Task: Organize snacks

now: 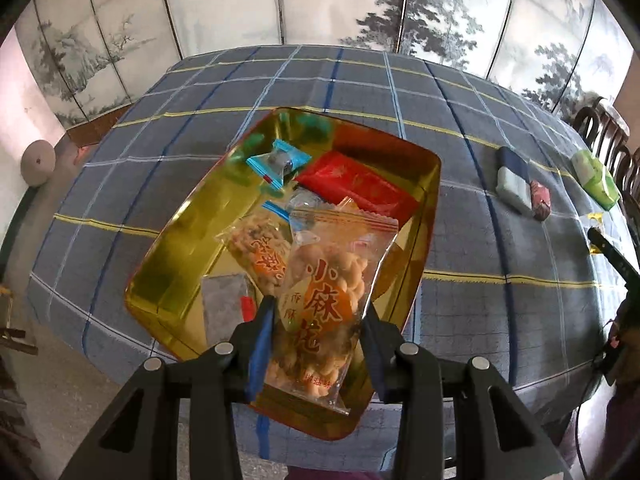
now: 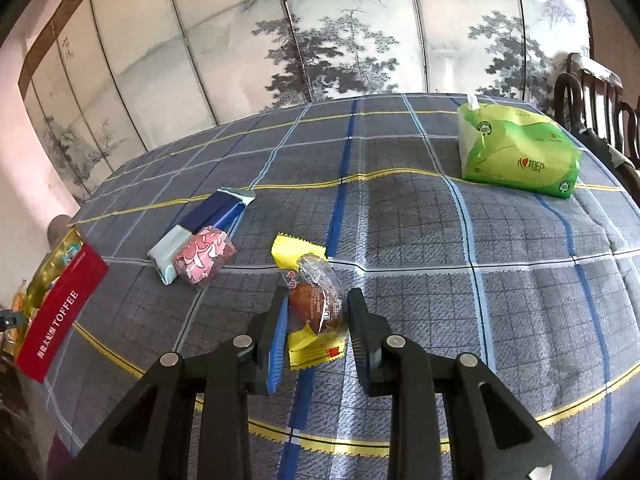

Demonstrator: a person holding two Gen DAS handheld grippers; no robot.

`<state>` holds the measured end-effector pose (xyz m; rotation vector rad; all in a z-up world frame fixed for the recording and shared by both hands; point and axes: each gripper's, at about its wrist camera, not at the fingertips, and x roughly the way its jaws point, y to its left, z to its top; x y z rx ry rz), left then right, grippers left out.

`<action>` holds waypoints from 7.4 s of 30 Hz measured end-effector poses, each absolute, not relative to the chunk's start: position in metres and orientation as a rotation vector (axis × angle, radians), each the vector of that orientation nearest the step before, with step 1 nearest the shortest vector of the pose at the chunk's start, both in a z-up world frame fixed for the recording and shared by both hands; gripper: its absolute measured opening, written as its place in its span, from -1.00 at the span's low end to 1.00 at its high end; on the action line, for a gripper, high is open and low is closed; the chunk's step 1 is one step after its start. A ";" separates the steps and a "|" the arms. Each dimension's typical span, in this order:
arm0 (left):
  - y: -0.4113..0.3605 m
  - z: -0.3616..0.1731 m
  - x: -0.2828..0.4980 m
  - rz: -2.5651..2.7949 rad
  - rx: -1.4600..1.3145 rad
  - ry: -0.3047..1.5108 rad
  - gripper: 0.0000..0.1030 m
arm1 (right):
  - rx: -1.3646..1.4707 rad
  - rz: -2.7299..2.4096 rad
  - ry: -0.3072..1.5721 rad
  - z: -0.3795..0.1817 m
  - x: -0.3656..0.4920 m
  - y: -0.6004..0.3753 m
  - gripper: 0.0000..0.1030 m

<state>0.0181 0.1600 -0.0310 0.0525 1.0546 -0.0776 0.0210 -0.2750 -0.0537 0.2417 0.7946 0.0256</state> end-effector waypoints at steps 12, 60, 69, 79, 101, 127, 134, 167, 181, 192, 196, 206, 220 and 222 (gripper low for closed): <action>0.163 -0.034 0.009 -0.090 0.059 1.069 -0.13 | 0.242 0.043 0.793 -0.045 0.011 -0.267 -0.50; 0.187 0.017 -0.027 0.177 0.196 0.820 0.16 | 0.090 0.635 0.926 0.000 0.142 0.071 -0.44; 0.184 0.014 -0.026 0.173 0.208 0.838 0.16 | 0.142 0.659 0.866 0.015 0.137 0.063 -0.43; 0.173 0.010 -0.024 0.155 0.234 0.861 0.17 | 0.230 0.668 0.816 0.025 0.104 0.021 -0.32; 0.052 0.007 0.002 -0.314 0.349 0.929 0.17 | 0.258 0.042 0.784 -0.039 -0.010 -0.265 -0.23; -0.148 -0.075 0.229 -0.563 0.444 1.262 0.17 | 0.402 0.208 0.716 -0.051 -0.022 -0.282 0.18; -0.154 -0.086 0.228 -0.549 0.440 1.266 0.10 | 0.412 0.201 0.717 -0.052 -0.022 -0.284 0.25; 0.040 0.040 0.051 -0.272 -0.077 1.060 -0.02 | 0.306 0.214 0.941 -0.056 0.105 -0.192 -0.49; 0.130 0.081 0.035 -0.087 -0.062 1.010 -0.02 | 0.322 0.243 0.877 -0.046 0.041 -0.191 -0.55; 0.171 0.022 0.058 0.024 -0.080 1.134 -0.02 | 0.299 0.258 0.864 -0.036 0.028 -0.184 -0.55; 0.176 0.003 0.065 0.054 -0.073 1.157 -0.02 | 0.298 0.262 0.854 -0.030 0.024 -0.181 -0.55; 0.185 -0.017 0.072 0.075 -0.055 1.131 -0.02 | 0.273 0.309 0.818 -0.003 0.022 -0.161 -0.55; 0.199 -0.015 0.048 0.077 0.011 0.986 0.08 | 0.239 0.494 0.797 0.035 0.046 -0.083 -0.55; 0.199 -0.008 0.037 0.079 0.019 0.946 0.13 | 0.230 0.530 0.801 0.037 0.055 -0.065 -0.55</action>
